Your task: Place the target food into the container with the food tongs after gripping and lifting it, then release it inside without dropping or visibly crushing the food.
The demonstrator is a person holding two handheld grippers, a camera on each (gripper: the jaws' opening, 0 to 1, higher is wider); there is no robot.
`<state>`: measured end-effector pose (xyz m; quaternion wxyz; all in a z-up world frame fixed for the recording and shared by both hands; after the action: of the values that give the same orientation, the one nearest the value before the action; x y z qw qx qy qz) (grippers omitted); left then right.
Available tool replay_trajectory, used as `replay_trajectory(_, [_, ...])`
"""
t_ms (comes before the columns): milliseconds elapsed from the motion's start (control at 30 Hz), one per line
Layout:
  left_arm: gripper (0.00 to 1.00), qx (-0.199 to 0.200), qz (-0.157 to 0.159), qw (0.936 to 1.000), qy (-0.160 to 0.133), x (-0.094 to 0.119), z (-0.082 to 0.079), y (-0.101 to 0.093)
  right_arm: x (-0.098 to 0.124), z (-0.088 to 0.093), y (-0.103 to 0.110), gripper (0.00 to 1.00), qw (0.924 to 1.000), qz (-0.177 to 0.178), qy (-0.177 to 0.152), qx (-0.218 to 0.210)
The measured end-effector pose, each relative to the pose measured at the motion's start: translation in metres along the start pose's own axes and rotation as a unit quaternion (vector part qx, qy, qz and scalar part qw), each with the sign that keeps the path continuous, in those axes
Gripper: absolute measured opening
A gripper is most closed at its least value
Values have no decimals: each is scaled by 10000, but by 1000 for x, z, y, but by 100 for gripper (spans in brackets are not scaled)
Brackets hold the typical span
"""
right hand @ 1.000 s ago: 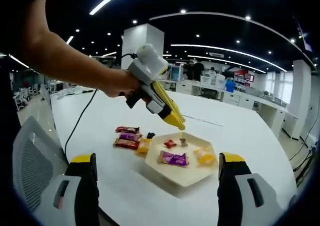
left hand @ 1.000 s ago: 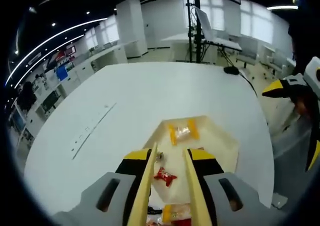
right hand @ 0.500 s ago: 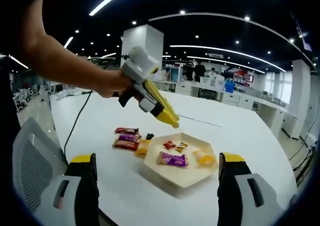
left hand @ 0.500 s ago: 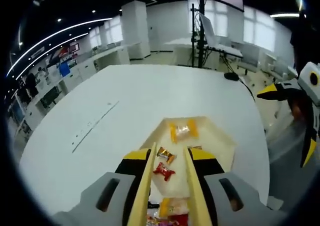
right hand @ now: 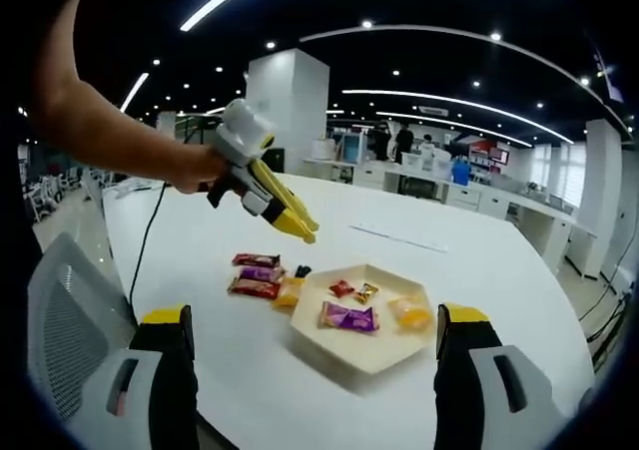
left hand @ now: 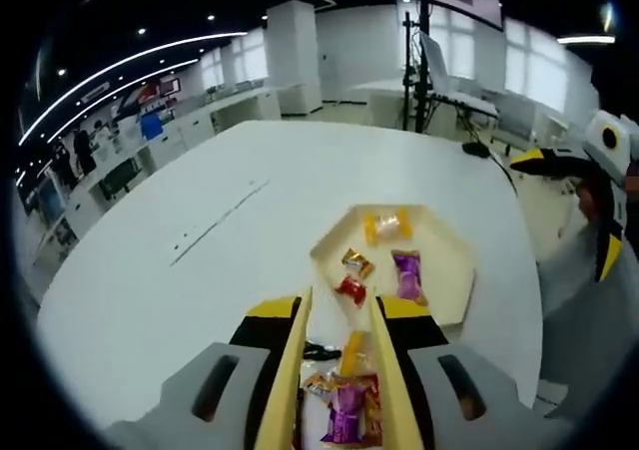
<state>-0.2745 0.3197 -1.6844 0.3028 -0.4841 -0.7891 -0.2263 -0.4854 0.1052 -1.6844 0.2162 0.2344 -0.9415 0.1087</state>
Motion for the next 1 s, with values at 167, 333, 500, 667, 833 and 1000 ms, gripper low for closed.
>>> replay_trajectory(167, [25,60,-20,9999,-124,15,8,3,-1,0,1,100,10000,-26,19,34])
replay_trajectory(333, [26,30,-23,9998,-202,27,20,5,-1,0,1,100,10000,-54,31,29])
replay_trajectory(500, [26,101,-80,9996,-245,35,38,8,-1,1,1,100,10000,-71,35,0])
replay_trajectory(667, [26,96,-134,9993,-336,43,52,9,-1,1,2,100,9999,-106,50,-19])
replay_trajectory(833, [25,78,-215,9993,-305,47,64,10,-1,2,2,100,9999,-125,66,-36])
replay_trajectory(1000, [25,75,-160,9995,-267,45,71,8,-2,1,2,99,9999,-148,80,-30])
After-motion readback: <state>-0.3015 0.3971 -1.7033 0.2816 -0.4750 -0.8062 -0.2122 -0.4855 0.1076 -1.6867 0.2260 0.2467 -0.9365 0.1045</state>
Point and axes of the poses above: the point that each gripper's makers call its tool centre point, and the gripper's own axes: x roughly backward along the fingers, y roughly to its left, z roughly out of its underside, the point moved 9 cm from there along x, roughly backward along the fingers, and after that the axes turned 9 degrees about y, right-handed, at the moved point
